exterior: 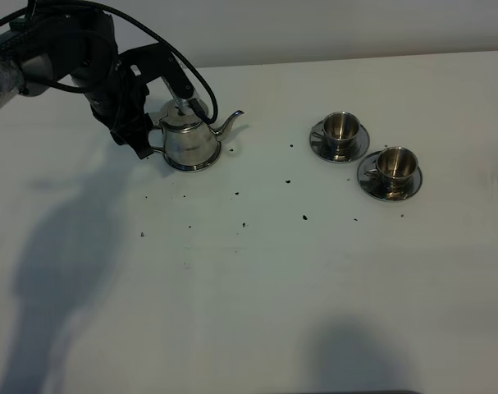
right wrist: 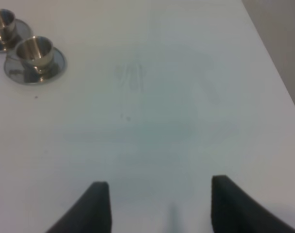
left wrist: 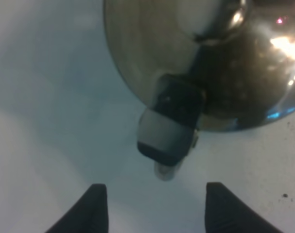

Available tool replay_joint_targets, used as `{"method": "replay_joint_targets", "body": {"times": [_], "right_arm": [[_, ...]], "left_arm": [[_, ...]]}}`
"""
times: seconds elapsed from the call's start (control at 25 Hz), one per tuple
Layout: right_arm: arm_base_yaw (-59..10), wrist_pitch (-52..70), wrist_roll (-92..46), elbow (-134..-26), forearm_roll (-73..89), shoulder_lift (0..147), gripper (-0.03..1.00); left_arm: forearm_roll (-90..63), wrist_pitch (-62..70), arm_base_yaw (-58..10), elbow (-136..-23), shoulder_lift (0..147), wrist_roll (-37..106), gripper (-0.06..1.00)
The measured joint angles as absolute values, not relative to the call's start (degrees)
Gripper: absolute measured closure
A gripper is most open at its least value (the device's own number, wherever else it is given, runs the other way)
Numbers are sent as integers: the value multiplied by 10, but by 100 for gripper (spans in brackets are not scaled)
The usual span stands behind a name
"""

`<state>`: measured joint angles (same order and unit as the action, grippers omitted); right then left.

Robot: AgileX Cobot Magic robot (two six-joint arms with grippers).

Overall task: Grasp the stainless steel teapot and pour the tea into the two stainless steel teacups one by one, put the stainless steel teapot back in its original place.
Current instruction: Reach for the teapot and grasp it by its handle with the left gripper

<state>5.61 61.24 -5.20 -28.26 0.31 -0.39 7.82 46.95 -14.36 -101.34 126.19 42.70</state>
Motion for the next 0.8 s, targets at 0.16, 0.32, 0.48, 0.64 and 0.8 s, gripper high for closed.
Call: {"method": "replay_joint_targets", "body": {"times": [0.16,0.32,0.48,0.64,0.8], "right_arm": [[56,612,-52,-283,3,-4,52],[56,612,-52,-283,3,-4,52],[56,612,-52,-283,3,-4,52],[56,612,-52,-283,3,-4,52],[56,612,-52,-283,3,-4,52]], "left_arm": [[54,465,-140,-1014,1277,440,46],[48,456,-140,-1014,1289,442,46],[32,467,-140,-1014,1289,444,46],[20,489,-140,-1014,1289,444,46],[0,515,-140,-1014,1289,445,46]]}}
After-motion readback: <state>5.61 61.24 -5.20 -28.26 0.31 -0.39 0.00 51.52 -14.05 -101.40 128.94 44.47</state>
